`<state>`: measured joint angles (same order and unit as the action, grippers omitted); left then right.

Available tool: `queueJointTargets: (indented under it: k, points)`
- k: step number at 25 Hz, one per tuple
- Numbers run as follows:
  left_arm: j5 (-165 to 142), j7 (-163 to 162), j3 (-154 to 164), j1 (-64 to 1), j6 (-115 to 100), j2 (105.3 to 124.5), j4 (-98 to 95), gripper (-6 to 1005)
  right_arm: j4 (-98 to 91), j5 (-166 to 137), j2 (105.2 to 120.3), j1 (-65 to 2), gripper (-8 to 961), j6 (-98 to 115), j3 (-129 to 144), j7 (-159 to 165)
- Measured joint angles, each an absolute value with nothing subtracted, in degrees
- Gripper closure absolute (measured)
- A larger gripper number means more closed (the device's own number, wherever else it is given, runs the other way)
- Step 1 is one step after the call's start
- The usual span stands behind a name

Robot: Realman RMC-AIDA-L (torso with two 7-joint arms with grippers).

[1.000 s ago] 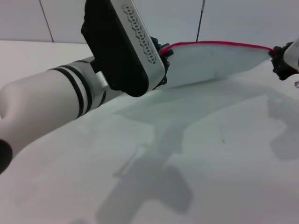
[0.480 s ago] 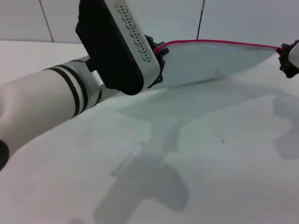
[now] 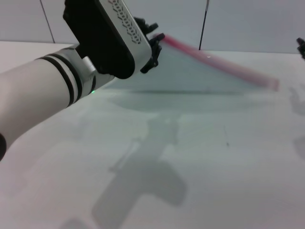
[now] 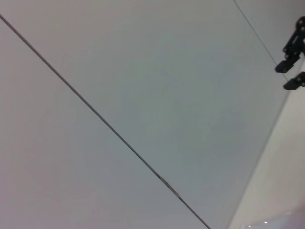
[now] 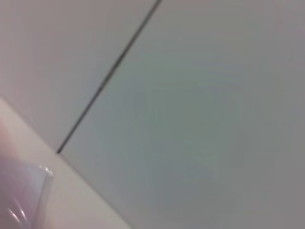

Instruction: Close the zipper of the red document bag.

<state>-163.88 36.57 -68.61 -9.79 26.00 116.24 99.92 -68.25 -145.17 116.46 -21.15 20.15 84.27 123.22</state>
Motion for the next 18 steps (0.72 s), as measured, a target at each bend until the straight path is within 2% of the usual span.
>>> queueJointTargets:
  k: [3, 6, 10, 15, 18]
  points:
    - [-163.74, 36.51, -68.26, -9.42, 22.1, 116.26, 99.77, 841, -69.65, -144.94, 116.62, -19.56, 605, 17.69, 83.39, 124.59]
    - [-163.26, 36.15, -68.05, -8.97, 18.78, 116.28, 99.44, 738, -71.37, -144.9, 116.72, -17.89, 497, 13.61, 83.79, 128.36]
    - [-160.55, 34.21, -67.94, -7.77, 9.15, 116.35, 96.77, 600, -72.28, -144.81, 116.73, -16.48, 484, 7.61, 87.06, 135.65]
    - [-155.15, 32.94, -67.81, -6.65, -4.61, 116.37, 90.07, 357, -70.16, -142.79, 116.68, -14.52, 468, -4.46, 95.4, 145.69]
    - [-151.1, 32.87, -67.75, -6.99, -12.77, 116.37, 83.25, 298, -65.02, -139.48, 116.58, -14.29, 461, -17.78, 103.98, 148.28]
